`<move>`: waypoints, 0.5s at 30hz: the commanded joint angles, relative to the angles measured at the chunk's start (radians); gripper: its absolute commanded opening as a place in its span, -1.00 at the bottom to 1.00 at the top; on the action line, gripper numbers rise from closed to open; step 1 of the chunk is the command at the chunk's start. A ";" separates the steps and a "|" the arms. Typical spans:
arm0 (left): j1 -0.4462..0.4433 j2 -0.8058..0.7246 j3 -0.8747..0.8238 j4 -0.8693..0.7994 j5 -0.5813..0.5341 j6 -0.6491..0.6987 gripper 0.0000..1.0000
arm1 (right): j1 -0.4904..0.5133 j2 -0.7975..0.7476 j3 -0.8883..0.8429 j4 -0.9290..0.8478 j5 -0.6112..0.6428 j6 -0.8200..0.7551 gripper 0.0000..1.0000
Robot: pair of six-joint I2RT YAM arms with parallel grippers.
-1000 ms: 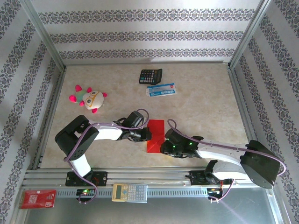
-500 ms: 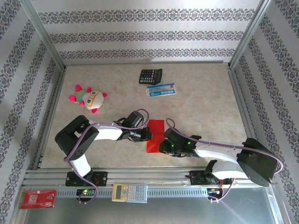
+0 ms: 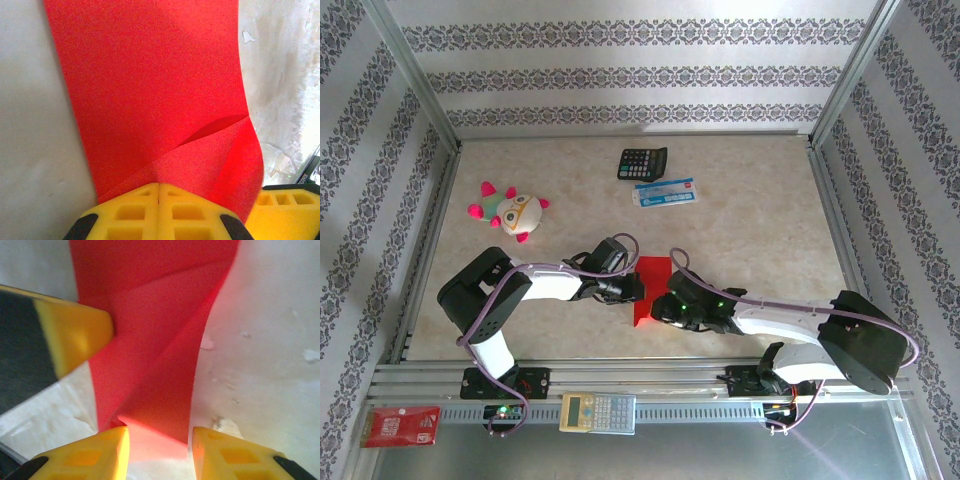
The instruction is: Fold a paper plane with a square sheet of paper (pick it up from the middle)
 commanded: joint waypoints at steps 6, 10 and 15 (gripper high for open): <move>0.008 0.054 -0.032 -0.094 -0.046 0.019 -1.00 | -0.036 0.022 -0.011 0.122 -0.042 -0.068 -0.11; 0.008 0.050 -0.030 -0.096 -0.047 0.015 -1.00 | -0.041 -0.019 -0.044 0.125 -0.046 -0.030 -0.11; 0.007 0.050 -0.027 -0.108 -0.054 0.018 -1.00 | -0.035 -0.101 -0.123 0.130 -0.024 0.063 -0.19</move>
